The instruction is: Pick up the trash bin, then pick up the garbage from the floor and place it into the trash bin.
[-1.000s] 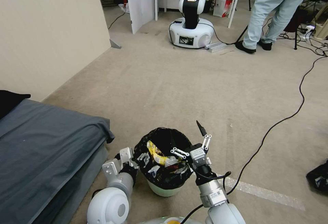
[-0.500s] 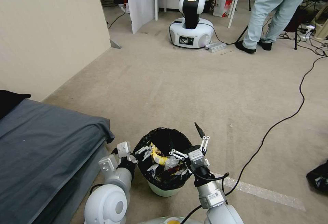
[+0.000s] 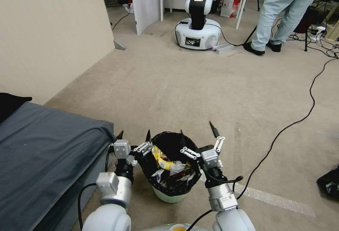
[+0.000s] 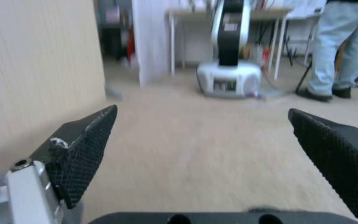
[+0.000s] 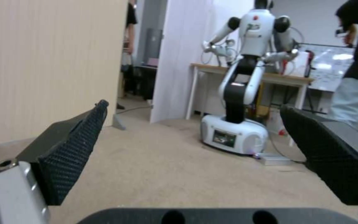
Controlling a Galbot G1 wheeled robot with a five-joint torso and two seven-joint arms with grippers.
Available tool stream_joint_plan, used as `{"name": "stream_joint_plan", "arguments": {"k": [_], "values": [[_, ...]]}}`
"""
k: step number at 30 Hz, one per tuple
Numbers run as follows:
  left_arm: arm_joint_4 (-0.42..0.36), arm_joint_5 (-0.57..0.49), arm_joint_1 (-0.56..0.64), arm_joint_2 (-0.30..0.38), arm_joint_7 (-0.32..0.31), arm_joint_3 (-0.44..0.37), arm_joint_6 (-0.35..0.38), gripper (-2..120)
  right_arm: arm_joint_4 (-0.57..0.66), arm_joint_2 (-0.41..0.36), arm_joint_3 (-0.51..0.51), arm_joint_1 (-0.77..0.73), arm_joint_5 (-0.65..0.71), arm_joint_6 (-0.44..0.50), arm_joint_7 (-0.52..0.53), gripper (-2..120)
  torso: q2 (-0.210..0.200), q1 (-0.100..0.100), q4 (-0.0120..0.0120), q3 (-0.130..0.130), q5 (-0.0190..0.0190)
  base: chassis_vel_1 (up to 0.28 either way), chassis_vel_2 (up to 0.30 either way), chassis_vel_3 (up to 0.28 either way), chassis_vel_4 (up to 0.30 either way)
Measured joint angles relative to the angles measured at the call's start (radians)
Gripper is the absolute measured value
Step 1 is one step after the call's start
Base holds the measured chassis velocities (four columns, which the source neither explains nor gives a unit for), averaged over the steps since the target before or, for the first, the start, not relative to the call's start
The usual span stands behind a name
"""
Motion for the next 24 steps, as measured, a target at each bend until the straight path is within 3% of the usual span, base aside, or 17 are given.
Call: {"name": "stream_joint_plan", "arguments": {"k": [1, 6, 14, 24], "values": [[0.009, 0.051, 0.005, -0.006, -0.003, 0.004, -0.047, 100, 0.008, 0.004, 0.01, -0.007, 0.0, 0.002, 0.004, 100, 0.0, 0.0, 0.0, 0.0, 0.0001, 0.0, 0.0, 0.0, 0.0], [0.035, 0.135, 0.012, -0.018, -0.049, 0.011, -0.111, 100, 0.028, 0.008, 0.036, -0.028, 0.008, 0.016, 0.019, 100, 0.0, 0.0, -0.0001, 0.0, 0.0001, 0.0, 0.0, 0.0, 0.0], [0.061, 0.159, 0.029, -0.025, -0.073, 0.011, -0.153, 100, 0.023, 0.014, 0.052, -0.036, 0.015, 0.034, 0.027, 100, 0.0, 0.0, 0.0, 0.0, 0.0001, 0.0, 0.0, 0.0, 0.0], [0.068, 0.159, 0.036, -0.025, -0.078, 0.005, -0.155, 100, 0.021, 0.017, 0.059, -0.032, 0.015, 0.034, 0.024, 100, 0.0, 0.0, 0.0, 0.0, 0.0001, 0.0, 0.0, 0.0, 0.0]]}}
